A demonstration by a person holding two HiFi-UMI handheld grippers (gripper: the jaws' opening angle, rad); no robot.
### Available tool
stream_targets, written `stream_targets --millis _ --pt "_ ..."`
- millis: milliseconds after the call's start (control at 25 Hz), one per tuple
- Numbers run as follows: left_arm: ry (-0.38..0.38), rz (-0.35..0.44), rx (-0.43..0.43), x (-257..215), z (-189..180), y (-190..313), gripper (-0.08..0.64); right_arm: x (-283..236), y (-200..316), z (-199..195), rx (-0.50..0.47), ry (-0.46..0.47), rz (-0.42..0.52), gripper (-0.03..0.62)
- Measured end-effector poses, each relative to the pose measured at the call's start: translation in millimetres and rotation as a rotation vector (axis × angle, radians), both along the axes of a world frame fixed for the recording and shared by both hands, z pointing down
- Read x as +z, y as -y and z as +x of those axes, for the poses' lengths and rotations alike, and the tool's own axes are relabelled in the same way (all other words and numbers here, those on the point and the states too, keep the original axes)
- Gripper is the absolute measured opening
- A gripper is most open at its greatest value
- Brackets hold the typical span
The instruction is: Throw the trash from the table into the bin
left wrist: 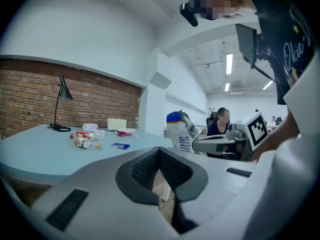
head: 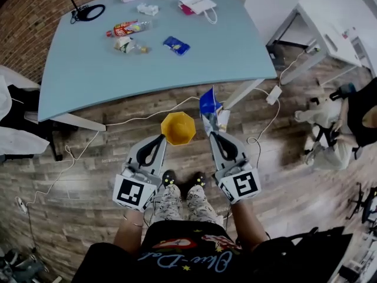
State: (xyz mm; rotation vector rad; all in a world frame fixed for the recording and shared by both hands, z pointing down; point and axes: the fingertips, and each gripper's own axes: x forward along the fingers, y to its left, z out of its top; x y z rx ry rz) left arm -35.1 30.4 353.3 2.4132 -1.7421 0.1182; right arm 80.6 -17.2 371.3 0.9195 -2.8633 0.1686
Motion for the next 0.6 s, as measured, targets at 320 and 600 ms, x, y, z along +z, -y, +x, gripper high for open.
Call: stream_targets --millis 320,600 --pt "-0.022 -0.05 -0.052 38.4 -14.2 7.7 0.008 42.3 8.4 -7.3 -0.005 -0.014 -0.067 0.008" --pt "-0.049 -0.087 -0.042 79.5 -24.5 10.7 0.008 88.2 11.7 -21.6 0.0 -0.043 -0.119 0.006"
